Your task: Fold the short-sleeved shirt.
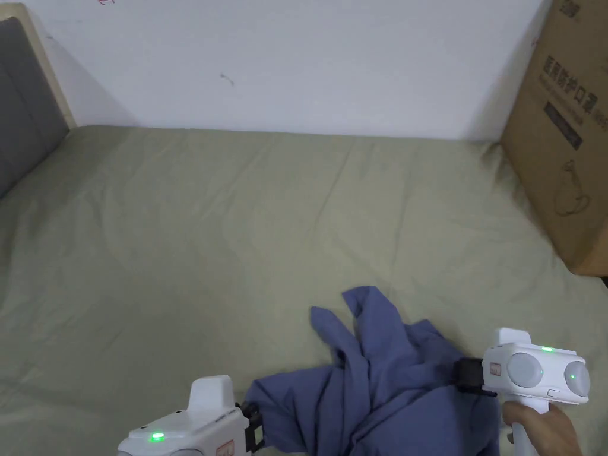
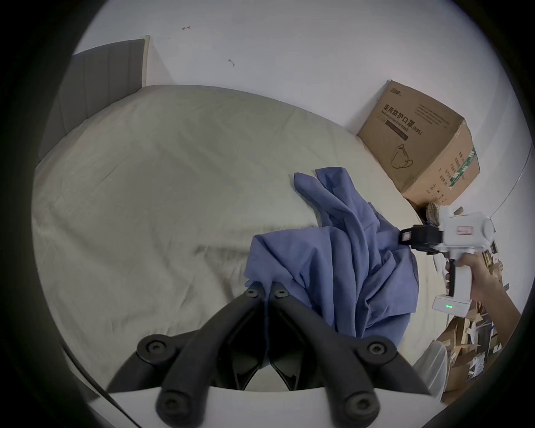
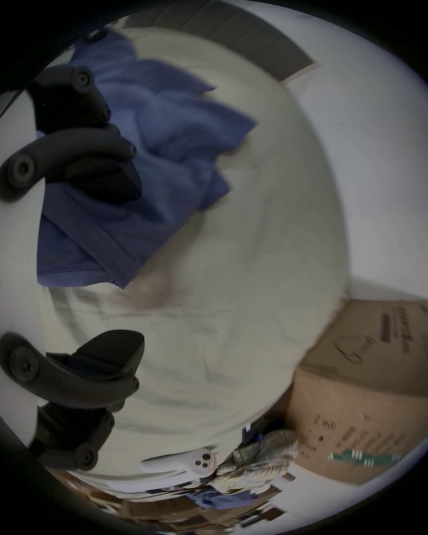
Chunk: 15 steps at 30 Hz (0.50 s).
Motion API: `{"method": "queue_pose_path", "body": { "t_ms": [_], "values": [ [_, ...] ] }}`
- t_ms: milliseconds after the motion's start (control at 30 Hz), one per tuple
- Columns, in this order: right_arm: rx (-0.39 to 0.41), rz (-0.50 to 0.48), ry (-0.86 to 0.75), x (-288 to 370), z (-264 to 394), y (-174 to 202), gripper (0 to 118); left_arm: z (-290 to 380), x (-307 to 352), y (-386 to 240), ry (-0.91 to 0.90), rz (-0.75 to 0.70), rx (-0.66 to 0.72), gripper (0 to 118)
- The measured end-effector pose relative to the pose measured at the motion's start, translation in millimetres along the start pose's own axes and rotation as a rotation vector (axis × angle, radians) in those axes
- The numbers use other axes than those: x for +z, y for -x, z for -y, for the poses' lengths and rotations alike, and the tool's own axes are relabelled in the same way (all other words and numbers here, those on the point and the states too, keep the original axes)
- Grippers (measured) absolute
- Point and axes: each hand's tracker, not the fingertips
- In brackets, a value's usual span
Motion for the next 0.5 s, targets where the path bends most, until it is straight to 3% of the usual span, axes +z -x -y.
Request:
{"method": "queue_pose_path", "body": {
  "t_ms": [67,133,267,500],
  "values": [
    [-0.004,-0.023,0.0,-11.5,0.5,3.0,49,0.4,0.2,-0.1,0.004,0.003,-0.012,0],
    [0.014,-0.074,-0.017,-18.7,-4.8,5.1,5,0.8,1.3,0.2,0.003,0.003,-0.015,0],
    [0.143,-0.011,-0.137,10.6,-27.0,12.5,5,-1.9,4.7,-0.4,-0.005,0.015,-0.01,0],
    [0.126,-0.081,-0.403,73.4,-25.8,-21.5,5,-31.8,36.7,2.7,-0.13,0.062,0.036,0]
  ]
}}
